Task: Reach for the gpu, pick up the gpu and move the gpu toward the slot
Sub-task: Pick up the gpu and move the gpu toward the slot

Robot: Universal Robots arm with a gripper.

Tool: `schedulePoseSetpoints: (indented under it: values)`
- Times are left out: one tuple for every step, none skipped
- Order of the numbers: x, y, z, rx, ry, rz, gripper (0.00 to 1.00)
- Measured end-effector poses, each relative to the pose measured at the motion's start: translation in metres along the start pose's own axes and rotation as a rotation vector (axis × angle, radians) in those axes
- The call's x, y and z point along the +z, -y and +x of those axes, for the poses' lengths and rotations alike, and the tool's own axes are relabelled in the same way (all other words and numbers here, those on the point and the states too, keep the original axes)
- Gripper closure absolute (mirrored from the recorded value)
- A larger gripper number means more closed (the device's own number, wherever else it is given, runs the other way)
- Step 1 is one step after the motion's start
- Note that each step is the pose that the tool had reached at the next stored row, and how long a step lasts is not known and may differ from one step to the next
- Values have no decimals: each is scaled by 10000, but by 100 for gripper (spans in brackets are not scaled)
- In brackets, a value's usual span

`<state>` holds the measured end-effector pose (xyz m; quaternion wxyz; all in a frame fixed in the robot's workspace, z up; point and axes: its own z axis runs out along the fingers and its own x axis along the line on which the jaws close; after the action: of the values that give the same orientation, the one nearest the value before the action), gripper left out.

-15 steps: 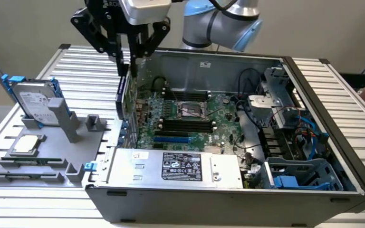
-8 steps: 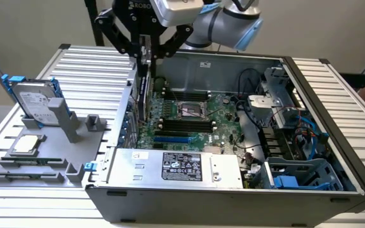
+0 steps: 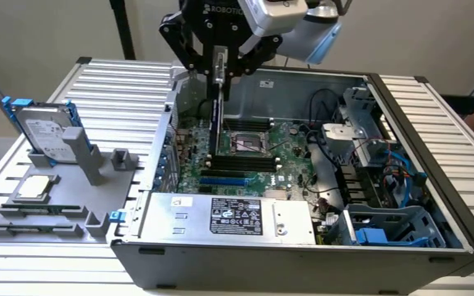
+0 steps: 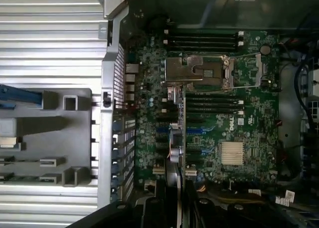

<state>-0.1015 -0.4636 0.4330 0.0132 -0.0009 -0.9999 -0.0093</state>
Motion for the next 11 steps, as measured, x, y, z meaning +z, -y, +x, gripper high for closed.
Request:
schedulePoseSetpoints:
  values:
    - [6, -21, -29, 0, -3, 0, 74]
    - [12, -42, -58, 0, -6, 1, 74]
    - [19, -63, -86, 0, -9, 2, 74]
    - [26, -86, -118, 1, -12, 2, 74]
    - [33, -107, -147, 0, -15, 3, 74]
    - [39, -126, -178, 1, -18, 4, 74]
    - [46, -142, -209, 1, -21, 5, 74]
    - [52, -158, -243, 1, -26, 7, 74]
    - [60, -173, -281, 1, -33, 8, 74]
    - [68, -185, -317, 1, -40, 9, 74]
    - [76, -195, -353, 1, -48, 11, 74]
